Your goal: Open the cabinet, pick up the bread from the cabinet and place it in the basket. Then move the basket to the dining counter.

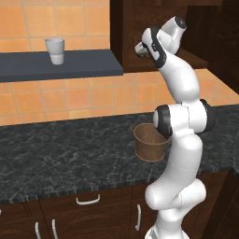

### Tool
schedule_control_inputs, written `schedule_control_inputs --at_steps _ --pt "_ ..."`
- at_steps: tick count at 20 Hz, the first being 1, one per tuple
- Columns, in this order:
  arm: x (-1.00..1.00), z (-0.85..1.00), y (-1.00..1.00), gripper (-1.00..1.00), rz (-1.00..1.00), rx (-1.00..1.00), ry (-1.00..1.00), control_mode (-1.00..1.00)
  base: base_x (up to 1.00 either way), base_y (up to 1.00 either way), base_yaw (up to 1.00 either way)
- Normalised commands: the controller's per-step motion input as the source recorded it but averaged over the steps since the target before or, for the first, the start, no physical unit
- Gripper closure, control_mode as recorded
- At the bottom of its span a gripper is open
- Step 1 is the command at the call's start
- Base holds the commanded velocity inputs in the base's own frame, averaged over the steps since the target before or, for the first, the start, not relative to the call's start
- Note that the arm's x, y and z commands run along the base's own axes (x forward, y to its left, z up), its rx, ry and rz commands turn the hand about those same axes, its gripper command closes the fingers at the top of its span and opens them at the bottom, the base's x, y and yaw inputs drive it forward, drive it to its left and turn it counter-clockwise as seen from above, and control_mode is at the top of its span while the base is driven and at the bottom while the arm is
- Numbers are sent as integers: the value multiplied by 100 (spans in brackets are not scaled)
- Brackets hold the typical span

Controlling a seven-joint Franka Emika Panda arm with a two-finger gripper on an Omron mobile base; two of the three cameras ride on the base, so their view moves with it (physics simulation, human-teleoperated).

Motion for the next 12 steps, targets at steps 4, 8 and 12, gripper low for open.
schedule_control_inputs --at_steps 4,8,12 --pt "1 0 0 100 0 0 0 -100 0 0 0" --pt "0 0 0 100 0 0 0 -100 0 0 0" --pt "0 0 0 100 0 0 -1 -100 0 0 0"
